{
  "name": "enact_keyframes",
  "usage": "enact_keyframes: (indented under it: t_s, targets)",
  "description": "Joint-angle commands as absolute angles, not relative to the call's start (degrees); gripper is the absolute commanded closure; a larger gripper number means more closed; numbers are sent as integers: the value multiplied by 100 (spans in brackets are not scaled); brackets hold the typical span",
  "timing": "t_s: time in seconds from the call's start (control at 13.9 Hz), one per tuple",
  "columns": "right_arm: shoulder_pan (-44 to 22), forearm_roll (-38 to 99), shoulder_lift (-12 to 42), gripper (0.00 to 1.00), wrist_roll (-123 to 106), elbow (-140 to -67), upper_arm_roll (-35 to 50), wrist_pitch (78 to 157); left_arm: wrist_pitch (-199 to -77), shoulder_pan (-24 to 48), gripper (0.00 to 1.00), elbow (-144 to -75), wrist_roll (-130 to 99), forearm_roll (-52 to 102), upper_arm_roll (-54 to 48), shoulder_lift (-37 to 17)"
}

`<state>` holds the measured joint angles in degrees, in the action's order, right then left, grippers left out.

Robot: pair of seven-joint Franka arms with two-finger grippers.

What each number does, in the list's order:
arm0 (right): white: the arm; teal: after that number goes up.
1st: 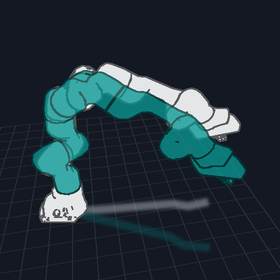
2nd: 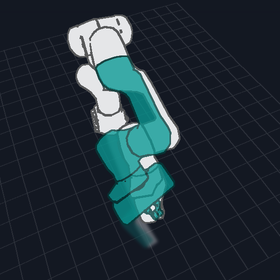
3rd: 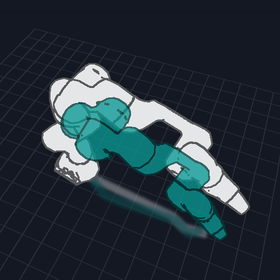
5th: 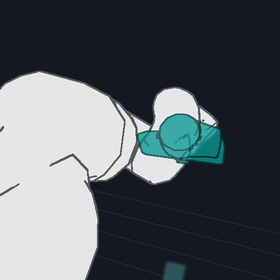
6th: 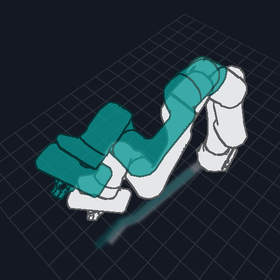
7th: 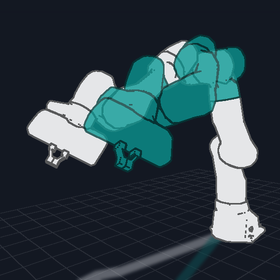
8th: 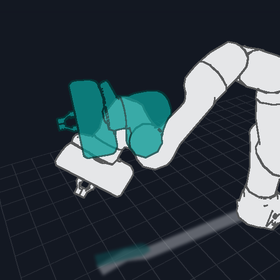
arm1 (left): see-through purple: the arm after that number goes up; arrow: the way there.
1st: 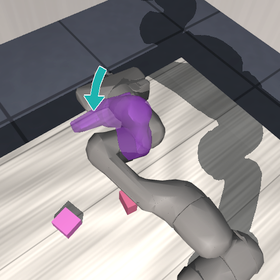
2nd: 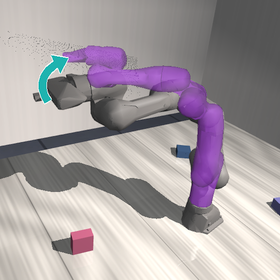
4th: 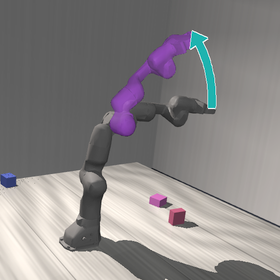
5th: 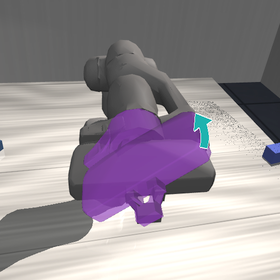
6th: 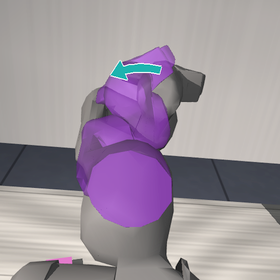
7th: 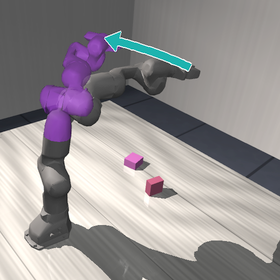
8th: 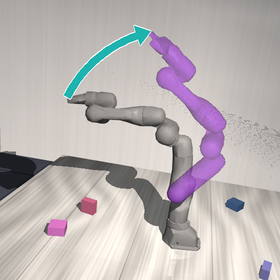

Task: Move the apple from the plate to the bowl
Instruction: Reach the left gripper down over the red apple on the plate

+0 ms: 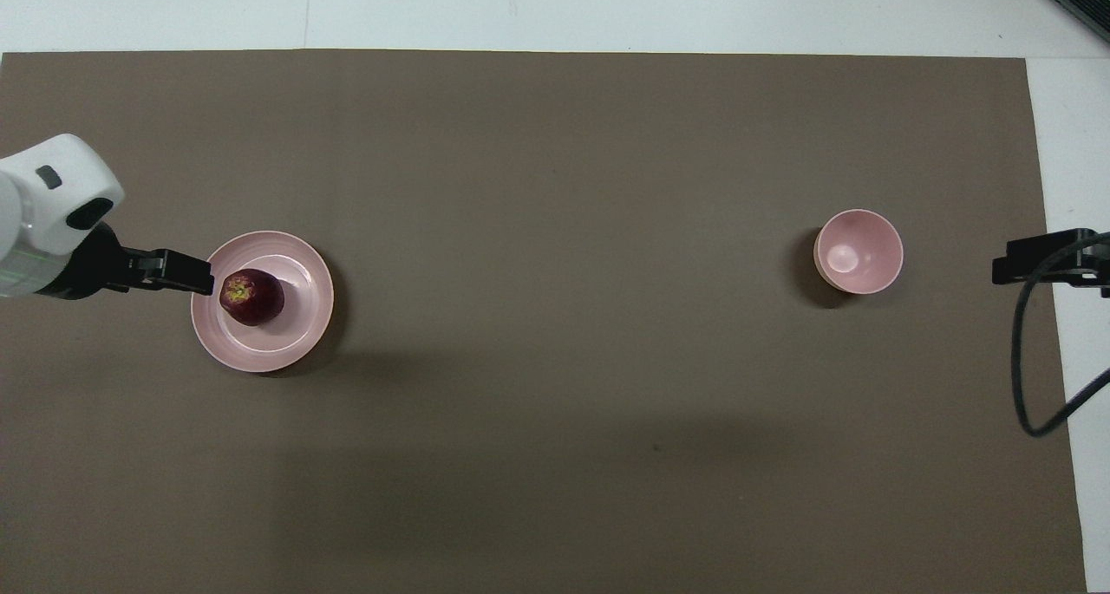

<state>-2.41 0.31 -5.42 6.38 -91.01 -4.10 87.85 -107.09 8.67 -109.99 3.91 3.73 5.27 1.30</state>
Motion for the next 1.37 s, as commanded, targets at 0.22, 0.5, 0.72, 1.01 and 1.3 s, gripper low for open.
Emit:
enact_keyframes:
  t_s: [0.22, 0.5, 0.72, 1.01, 1.3]
  targets:
    - [-158, 0, -580, 0, 554, -9141, -352, 8798, -12846, 958, 0, -12664, 334, 404, 580, -17]
    - [-158, 0, -580, 0, 554, -9141, -352, 8798, -13920, 1019, 0, -12858, 334, 404, 580, -465]
    - [-158, 0, -580, 0, 554, -9141, -352, 8798, -14036, 1072, 0, -12867, 325, 413, 589, -631]
    - [-158, 0, -580, 0, 554, -9132, -352, 8798, -13897, 1081, 16, -12876, 343, 413, 589, -624]
    - [-158, 0, -580, 0, 554, -9132, -352, 8798, -12500, 1019, 100, -12465, 299, 413, 598, -650]
